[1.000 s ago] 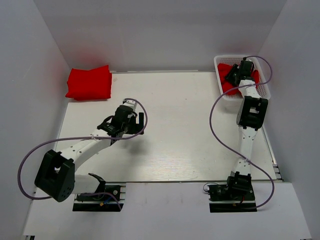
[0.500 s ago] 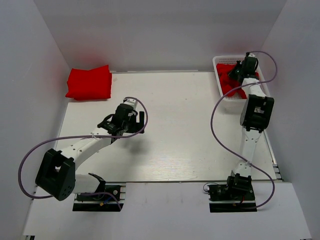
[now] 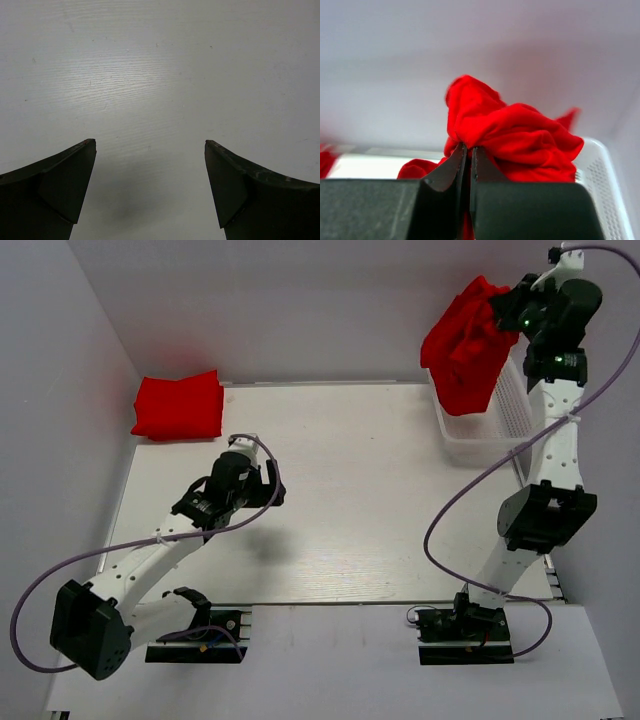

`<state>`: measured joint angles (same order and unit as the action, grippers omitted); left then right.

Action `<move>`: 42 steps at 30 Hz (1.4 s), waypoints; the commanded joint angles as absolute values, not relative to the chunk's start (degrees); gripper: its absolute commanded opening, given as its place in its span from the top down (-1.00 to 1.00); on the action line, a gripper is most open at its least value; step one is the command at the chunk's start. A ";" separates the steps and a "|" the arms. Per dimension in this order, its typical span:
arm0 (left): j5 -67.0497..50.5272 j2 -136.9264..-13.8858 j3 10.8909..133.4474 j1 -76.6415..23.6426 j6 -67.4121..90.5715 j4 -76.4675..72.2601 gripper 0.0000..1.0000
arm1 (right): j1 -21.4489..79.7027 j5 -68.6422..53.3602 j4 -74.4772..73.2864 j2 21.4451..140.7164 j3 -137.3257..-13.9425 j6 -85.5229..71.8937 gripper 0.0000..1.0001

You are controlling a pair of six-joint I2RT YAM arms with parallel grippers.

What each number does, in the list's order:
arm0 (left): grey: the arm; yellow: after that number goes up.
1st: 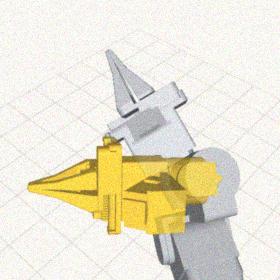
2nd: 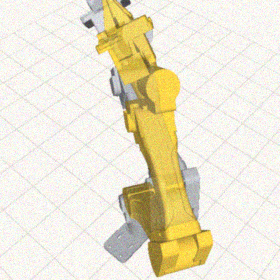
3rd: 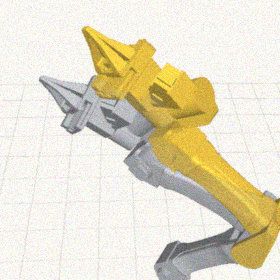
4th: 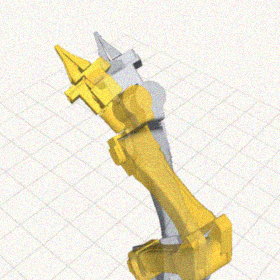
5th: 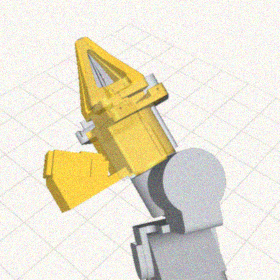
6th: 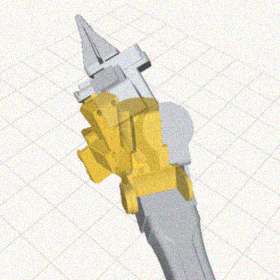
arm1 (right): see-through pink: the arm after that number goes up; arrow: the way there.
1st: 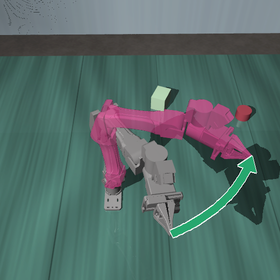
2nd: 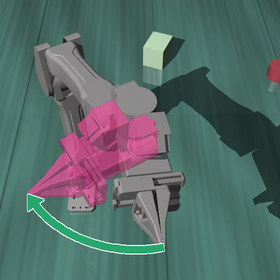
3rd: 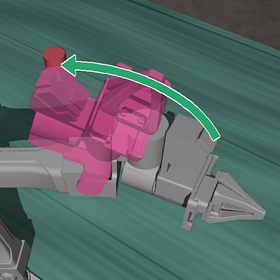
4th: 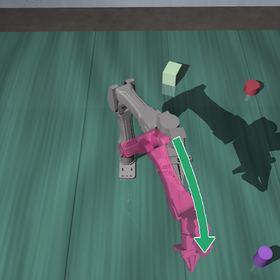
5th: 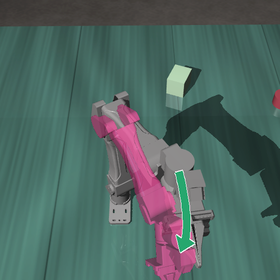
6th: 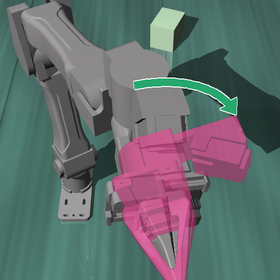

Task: Fold and stack the t-shirts
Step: Grab crumpled tshirt from bin with the right arm, then move the tshirt to the center of the board

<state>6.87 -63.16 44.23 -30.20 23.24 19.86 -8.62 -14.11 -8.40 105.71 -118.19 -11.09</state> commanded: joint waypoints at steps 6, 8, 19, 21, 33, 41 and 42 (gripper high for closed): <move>6.68 -53.10 42.02 -30.06 29.09 27.85 -1.00 | -6.16 -45.16 -16.79 95.72 -124.90 -10.45 1.00; 6.68 -49.93 42.01 -30.06 29.96 29.00 -1.00 | -5.02 -50.52 -12.34 91.35 -120.71 -12.90 1.00; 7.21 -41.66 40.25 -30.06 35.50 35.23 -1.00 | 2.02 -63.89 2.81 89.12 -118.74 -28.65 1.00; 8.00 -41.04 40.25 -30.06 36.03 36.47 -1.00 | 4.65 -65.22 3.16 88.86 -116.12 -27.00 1.00; 14.06 -37.97 43.68 -30.06 40.43 47.19 -1.00 | 18.19 -48.17 14.44 75.84 -46.42 -15.73 -0.81; 13.54 -36.65 42.02 -30.06 41.31 46.58 -1.00 | 18.90 -30.44 1.69 70.24 -40.34 -15.72 -0.81; 13.54 -37.26 42.01 -30.06 41.31 45.97 -1.00 | 19.07 -29.28 0.28 65.87 -39.65 -16.08 -0.81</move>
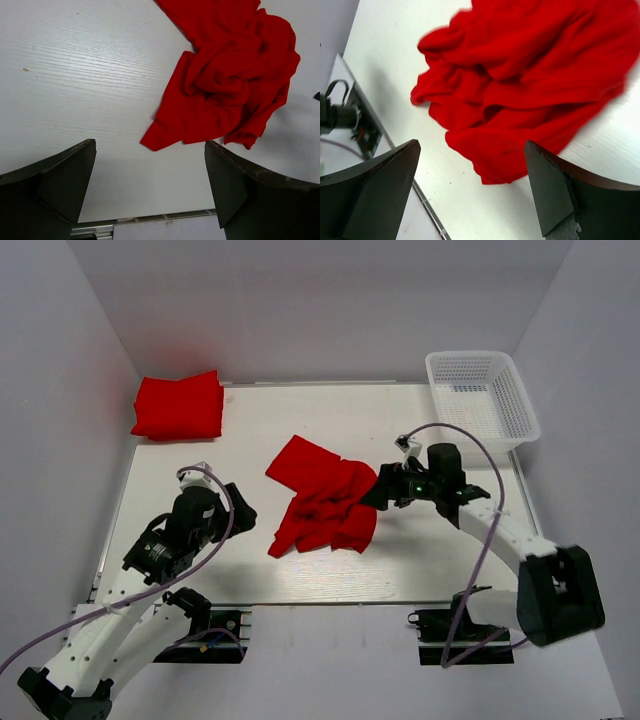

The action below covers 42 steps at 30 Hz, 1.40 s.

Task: Fold and stack the t-shirts
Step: Move the tshirt to the center of the board, then flatten out the tshirt

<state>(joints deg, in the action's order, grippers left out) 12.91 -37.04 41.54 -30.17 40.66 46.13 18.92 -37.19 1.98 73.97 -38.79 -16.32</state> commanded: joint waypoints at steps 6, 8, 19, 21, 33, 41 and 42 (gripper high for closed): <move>10.90 -41.56 42.01 -30.06 38.94 43.16 -1.00 | 18.98 -20.22 -3.86 51.26 -32.88 -20.04 -0.81; 10.29 -43.93 42.01 -30.06 38.06 41.31 -1.00 | 18.89 -17.77 -5.87 48.96 -31.56 -20.39 -0.81; 6.61 -47.90 42.01 -30.06 33.76 35.69 -1.00 | 18.90 -16.35 -9.32 47.81 -29.80 -20.83 -0.81; 5.46 -47.90 41.48 -30.06 33.75 33.23 -1.00 | 18.89 -16.61 -9.23 48.08 -29.79 -21.01 -0.81; 3.52 -67.71 51.31 -30.06 27.52 23.12 -1.00 | 19.42 -21.09 -2.55 52.01 -26.45 -21.44 -0.81; 17.05 -99.87 79.66 -29.53 26.90 31.19 -1.00 | 20.57 -20.83 1.40 61.87 -29.53 -21.79 -0.81; 17.57 -102.98 82.24 -28.84 26.89 31.72 -1.00 | 20.83 -21.44 2.36 63.70 -29.53 -21.71 -0.81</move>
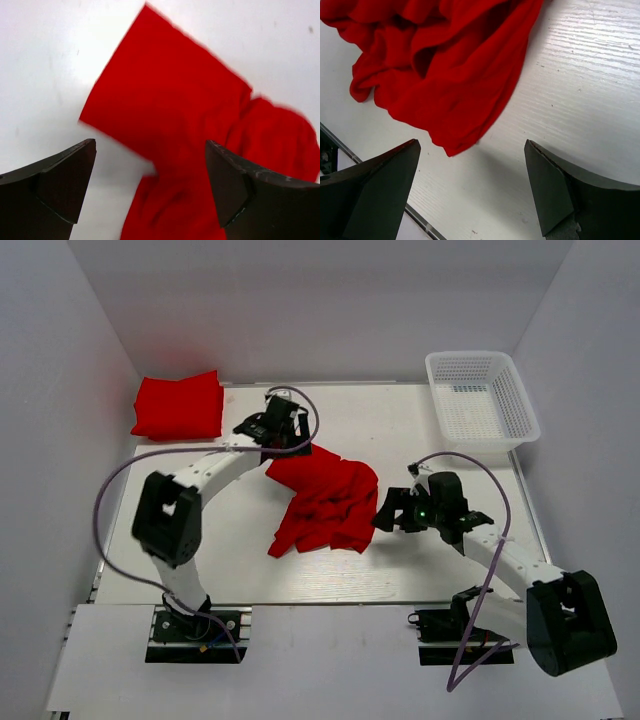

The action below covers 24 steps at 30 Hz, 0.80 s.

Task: Fold and stack the t-shirts
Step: Flatten out the tshirt

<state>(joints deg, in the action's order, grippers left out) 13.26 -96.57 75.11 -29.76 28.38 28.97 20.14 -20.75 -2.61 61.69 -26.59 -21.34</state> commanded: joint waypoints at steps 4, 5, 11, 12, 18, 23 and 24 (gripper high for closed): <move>17.05 -117.30 94.48 -27.51 26.89 35.06 -1.00 | 21.71 -21.45 3.34 66.70 -30.15 -21.62 -0.81; 17.05 -119.94 99.44 -26.81 27.50 36.20 -1.00 | 21.71 -21.27 3.51 67.14 -30.67 -21.80 -0.81; 12.84 -133.41 110.30 -25.76 26.99 37.44 -1.00 | 23.73 -23.11 8.43 73.37 -31.02 -23.46 -0.81; 12.14 -134.20 110.82 -25.75 26.98 36.83 -1.00 | 24.17 -23.29 8.87 74.78 -31.11 -24.08 -0.81; 6.61 -134.22 103.11 -25.75 26.98 29.21 -0.29 | 25.84 -21.80 16.43 79.44 -30.94 -27.59 -0.81; 5.01 -132.81 97.82 -25.75 25.93 26.11 1.00 | 26.54 -20.75 20.91 80.59 -31.11 -29.70 -0.62; 5.62 -132.19 97.04 -25.75 25.93 26.10 1.00 | 26.72 -20.31 21.00 80.68 -31.20 -29.79 -0.44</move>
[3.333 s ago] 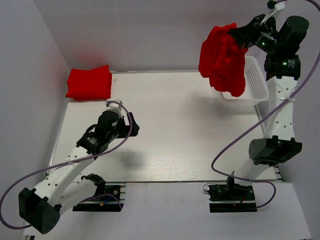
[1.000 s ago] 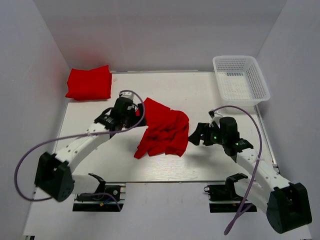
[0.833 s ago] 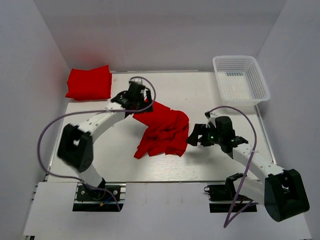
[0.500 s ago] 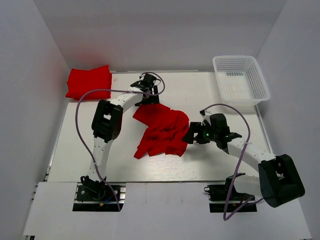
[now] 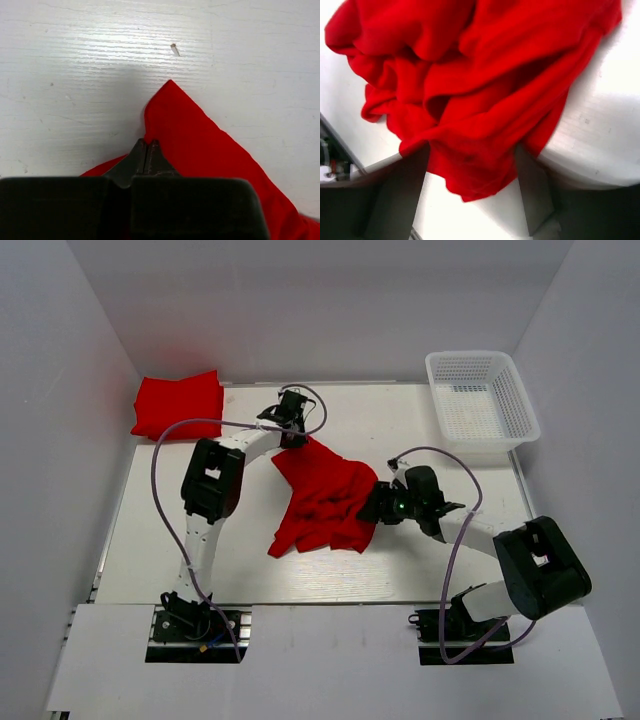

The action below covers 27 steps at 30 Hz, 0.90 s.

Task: Fold and stack the t-shirts
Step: Flatten out the tshirt

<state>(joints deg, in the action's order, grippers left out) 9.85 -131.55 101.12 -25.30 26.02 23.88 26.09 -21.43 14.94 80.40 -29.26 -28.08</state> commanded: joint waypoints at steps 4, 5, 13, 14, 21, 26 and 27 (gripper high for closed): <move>8.43 -125.26 91.25 -25.22 24.79 21.72 1.00 | 26.72 -17.41 18.91 81.30 -33.82 -29.09 0.67; 9.13 -123.24 89.66 -25.22 24.09 18.49 1.00 | 26.54 -17.05 18.81 81.47 -34.10 -28.92 1.00; 18.52 -101.71 76.92 -24.17 23.47 13.54 1.00 | 26.54 -5.56 10.74 71.74 -34.54 -23.04 1.00; 19.33 -99.43 75.95 -24.17 23.47 13.54 1.00 | 26.46 -4.41 8.11 70.41 -34.89 -22.42 1.00; 25.92 -78.59 68.91 -24.17 21.18 11.16 1.00 | 26.19 14.84 -6.41 55.75 -41.29 -15.65 1.00; 31.63 -68.31 71.01 -24.17 18.38 15.29 1.00 | 26.02 24.33 -12.82 48.96 -46.40 -13.80 1.00; 31.64 -64.90 71.02 -24.17 18.37 15.29 1.00 | 26.02 25.04 -13.88 47.48 -48.41 -13.45 1.00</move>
<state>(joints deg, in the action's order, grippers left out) 27.03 -70.04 69.95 -24.36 20.40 13.30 26.30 16.05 -9.34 50.46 -43.20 -16.27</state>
